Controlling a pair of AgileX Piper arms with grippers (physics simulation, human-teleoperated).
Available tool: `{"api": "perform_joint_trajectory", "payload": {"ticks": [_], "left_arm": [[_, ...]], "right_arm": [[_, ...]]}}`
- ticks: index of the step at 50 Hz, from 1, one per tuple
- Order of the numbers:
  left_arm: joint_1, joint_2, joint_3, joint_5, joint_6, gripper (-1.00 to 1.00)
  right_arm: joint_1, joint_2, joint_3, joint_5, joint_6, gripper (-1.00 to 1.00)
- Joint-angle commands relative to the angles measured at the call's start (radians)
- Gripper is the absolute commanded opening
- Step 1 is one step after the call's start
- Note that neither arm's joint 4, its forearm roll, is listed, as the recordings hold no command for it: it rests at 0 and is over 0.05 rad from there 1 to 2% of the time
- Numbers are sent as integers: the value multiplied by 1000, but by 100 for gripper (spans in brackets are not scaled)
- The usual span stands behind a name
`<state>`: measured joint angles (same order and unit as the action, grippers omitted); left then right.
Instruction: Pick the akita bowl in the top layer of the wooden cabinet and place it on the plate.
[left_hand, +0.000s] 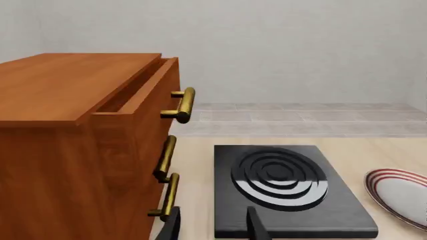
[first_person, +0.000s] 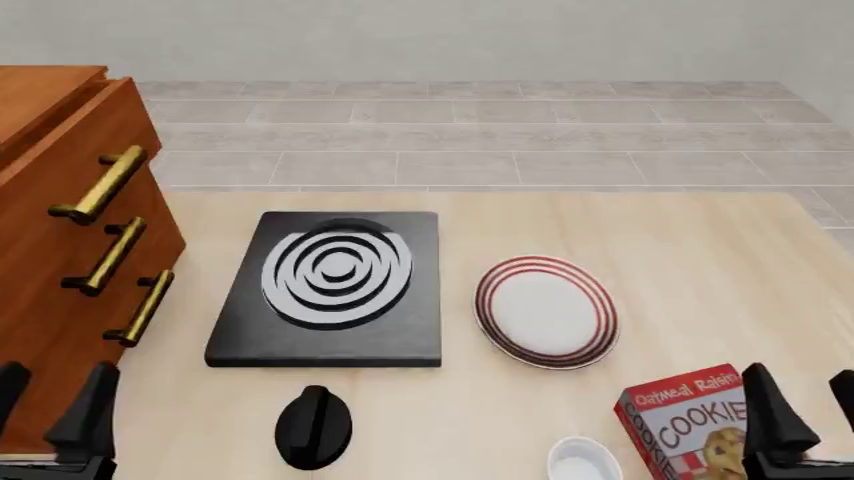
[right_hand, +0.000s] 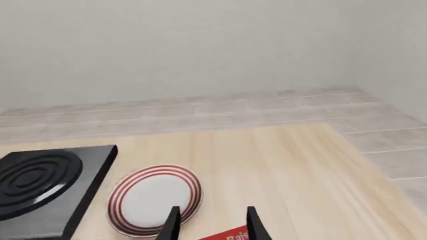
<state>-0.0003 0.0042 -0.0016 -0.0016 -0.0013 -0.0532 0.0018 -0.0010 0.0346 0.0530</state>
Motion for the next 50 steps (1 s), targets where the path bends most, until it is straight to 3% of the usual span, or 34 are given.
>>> {"api": "perform_joint_trajectory", "payload": {"ticks": [1,18,40,50], "left_arm": [[-3,9,-2,-2,-1,100],[-5,62,-22,-29,26,100],[-39,15,-149,119,30,100],[-50,35,-248,183,23,100]], "right_arm": [[53,4,-4,-35,-54,100],[56,5,-5,-29,-64,100],[58,4,-6,-23,-71,100],[59,4,-5,-23,-72,100]]}}
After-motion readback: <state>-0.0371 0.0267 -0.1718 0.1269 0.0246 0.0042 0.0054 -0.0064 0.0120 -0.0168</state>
